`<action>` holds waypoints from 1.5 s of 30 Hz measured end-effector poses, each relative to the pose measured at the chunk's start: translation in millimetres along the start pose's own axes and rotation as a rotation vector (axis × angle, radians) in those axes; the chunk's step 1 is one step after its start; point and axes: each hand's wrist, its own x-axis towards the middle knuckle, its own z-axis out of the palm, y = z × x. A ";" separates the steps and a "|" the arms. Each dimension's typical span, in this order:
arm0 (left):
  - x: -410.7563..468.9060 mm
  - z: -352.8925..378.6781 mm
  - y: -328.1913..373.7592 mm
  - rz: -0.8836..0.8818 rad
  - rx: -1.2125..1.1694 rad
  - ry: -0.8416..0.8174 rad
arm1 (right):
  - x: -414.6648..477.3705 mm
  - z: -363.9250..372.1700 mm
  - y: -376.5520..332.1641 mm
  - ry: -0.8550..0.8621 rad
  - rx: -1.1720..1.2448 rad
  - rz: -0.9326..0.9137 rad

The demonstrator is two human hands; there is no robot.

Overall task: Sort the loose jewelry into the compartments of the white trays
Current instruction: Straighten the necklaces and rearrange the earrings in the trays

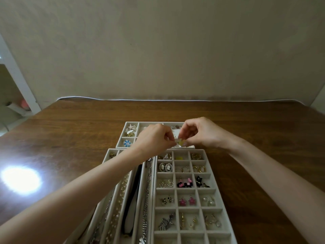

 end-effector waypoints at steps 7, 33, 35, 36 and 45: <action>1.6 1.9 1.7 -0.068 -0.163 -0.087 | -2.6 -0.1 3.1 -0.027 0.029 -0.009; 0.7 2.7 5.8 -0.145 -0.353 -0.227 | -8.6 6.4 8.9 0.119 0.053 -0.012; 0.0 3.5 5.3 -0.128 -0.342 -0.207 | -8.8 6.3 8.4 0.119 0.061 -0.013; -0.1 3.7 5.4 -0.121 -0.342 -0.201 | -8.3 6.2 8.7 0.125 0.064 -0.006; -1.1 2.7 1.4 -0.059 -0.320 -0.168 | -9.3 4.8 10.6 0.045 0.031 0.098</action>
